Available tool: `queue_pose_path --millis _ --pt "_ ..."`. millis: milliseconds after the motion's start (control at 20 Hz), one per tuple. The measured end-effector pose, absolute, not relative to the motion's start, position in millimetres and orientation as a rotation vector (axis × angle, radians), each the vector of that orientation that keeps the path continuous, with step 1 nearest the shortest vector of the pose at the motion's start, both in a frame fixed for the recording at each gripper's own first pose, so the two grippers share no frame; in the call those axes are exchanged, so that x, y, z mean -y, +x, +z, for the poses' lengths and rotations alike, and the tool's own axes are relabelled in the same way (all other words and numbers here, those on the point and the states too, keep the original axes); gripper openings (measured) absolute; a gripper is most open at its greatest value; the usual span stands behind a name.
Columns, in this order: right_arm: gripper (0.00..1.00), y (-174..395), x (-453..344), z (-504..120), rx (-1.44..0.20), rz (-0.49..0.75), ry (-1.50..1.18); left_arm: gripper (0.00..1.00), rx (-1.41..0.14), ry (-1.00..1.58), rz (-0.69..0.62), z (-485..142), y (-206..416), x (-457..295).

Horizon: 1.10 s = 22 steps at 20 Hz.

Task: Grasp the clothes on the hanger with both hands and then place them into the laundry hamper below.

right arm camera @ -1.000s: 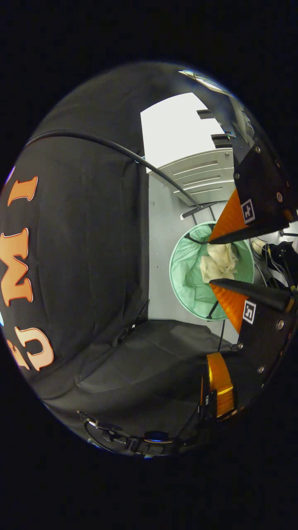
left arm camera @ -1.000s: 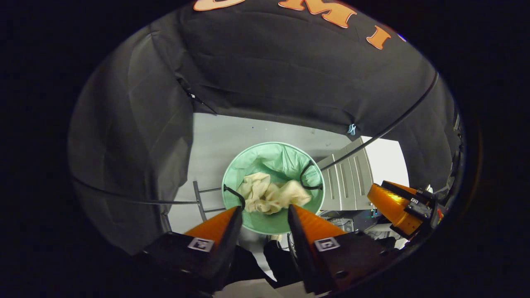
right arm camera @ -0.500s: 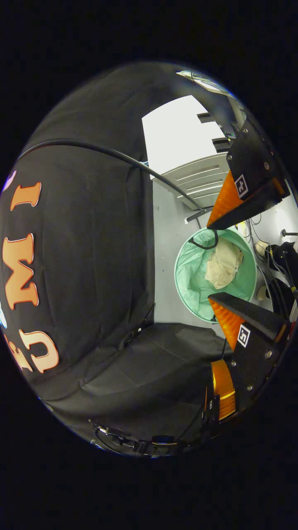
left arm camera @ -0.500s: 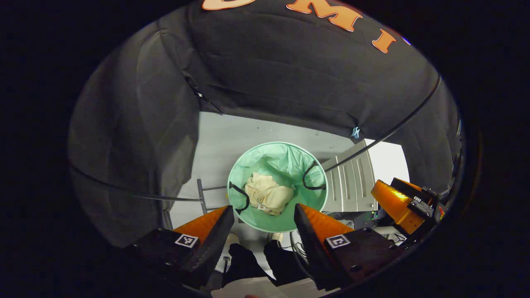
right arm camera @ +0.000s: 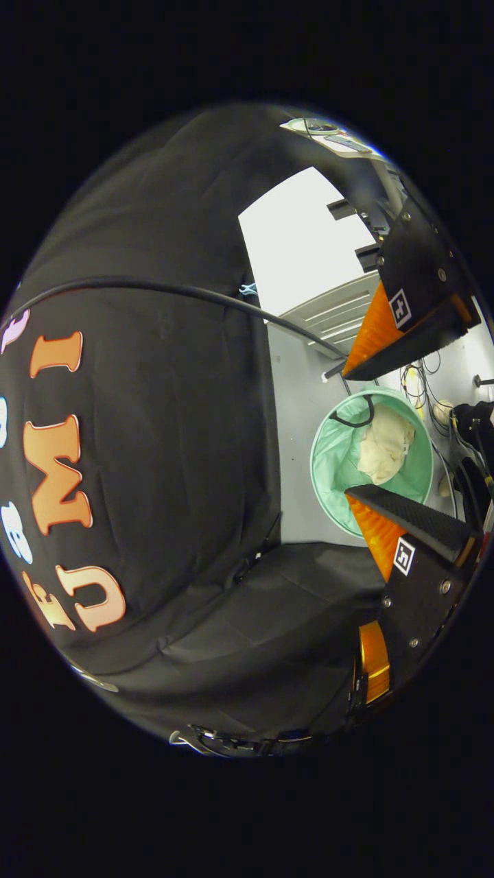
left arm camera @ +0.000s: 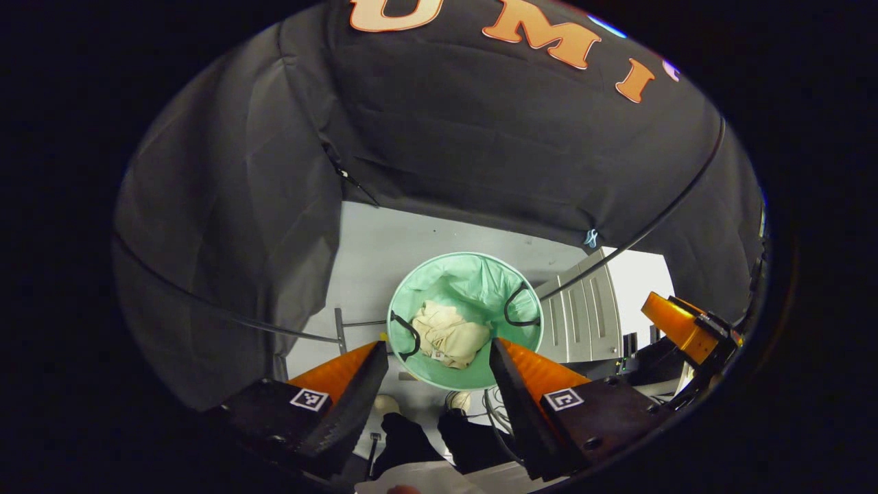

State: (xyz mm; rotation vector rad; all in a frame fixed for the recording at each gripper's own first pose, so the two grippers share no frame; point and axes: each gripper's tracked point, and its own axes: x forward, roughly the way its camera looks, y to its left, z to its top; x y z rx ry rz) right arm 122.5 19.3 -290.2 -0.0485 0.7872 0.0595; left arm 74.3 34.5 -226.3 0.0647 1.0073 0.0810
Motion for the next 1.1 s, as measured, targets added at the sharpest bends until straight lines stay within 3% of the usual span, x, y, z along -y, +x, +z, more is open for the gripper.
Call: queue_pose_path --millis 450,500,700,1100 --pt "0.95 129.8 49.6 -192.5 -0.631 -0.015 -0.068 1.00 -0.876 0.065 0.146 -154.1 67.6 -65.2" --pt "0.95 131.9 55.6 -178.1 -0.604 -0.023 -0.073 0.95 -0.843 0.058 0.149 -142.9 71.6 -66.3" --pt "0.94 142.1 68.7 -129.3 -0.511 -0.023 -0.077 1.00 -0.642 0.081 0.183 -84.9 90.4 -82.5" --pt "0.94 143.8 73.6 -24.6 -0.315 -0.010 -0.104 1.00 -0.327 0.138 0.198 38.1 97.1 -85.8"
